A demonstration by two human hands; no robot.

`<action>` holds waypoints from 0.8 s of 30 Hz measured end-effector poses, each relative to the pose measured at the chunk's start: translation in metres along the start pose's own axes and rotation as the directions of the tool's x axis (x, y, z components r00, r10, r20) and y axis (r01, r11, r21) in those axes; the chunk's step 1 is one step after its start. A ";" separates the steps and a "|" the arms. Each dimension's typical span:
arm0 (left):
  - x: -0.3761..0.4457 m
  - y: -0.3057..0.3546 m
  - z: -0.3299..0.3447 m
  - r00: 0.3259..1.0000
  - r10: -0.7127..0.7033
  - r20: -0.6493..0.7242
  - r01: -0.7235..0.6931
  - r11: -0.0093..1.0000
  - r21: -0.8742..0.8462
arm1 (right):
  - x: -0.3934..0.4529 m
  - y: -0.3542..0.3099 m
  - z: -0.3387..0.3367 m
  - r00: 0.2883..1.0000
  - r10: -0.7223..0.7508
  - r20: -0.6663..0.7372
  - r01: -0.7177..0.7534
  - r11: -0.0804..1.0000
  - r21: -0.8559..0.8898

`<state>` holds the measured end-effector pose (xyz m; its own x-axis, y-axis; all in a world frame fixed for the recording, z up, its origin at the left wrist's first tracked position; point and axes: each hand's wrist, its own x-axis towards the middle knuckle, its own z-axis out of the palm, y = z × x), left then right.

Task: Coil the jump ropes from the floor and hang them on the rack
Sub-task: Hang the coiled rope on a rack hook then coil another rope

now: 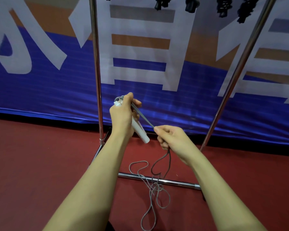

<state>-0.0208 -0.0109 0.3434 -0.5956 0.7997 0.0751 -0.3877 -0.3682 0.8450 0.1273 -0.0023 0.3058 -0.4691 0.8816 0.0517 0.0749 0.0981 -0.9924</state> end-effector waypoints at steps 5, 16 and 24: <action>-0.001 -0.004 0.006 0.998 -0.047 0.034 0.051 0.990 -0.129 | 0.002 0.005 0.000 1.000 0.010 -0.012 -0.012 0.993 -0.118; -0.011 -0.003 0.011 0.994 -0.104 0.034 0.109 0.897 -0.429 | 0.003 0.009 0.004 0.964 -0.087 -0.253 0.068 0.994 -0.084; -0.009 -0.007 0.005 0.981 -0.145 0.131 0.194 0.813 -0.549 | 0.002 0.015 0.010 0.903 -0.159 -0.400 0.166 0.986 -0.019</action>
<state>-0.0094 -0.0132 0.3395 -0.4356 0.8999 0.0209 -0.8170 -0.4050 0.4106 0.1185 -0.0036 0.2899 -0.0835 0.9647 0.2497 0.0133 0.2516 -0.9677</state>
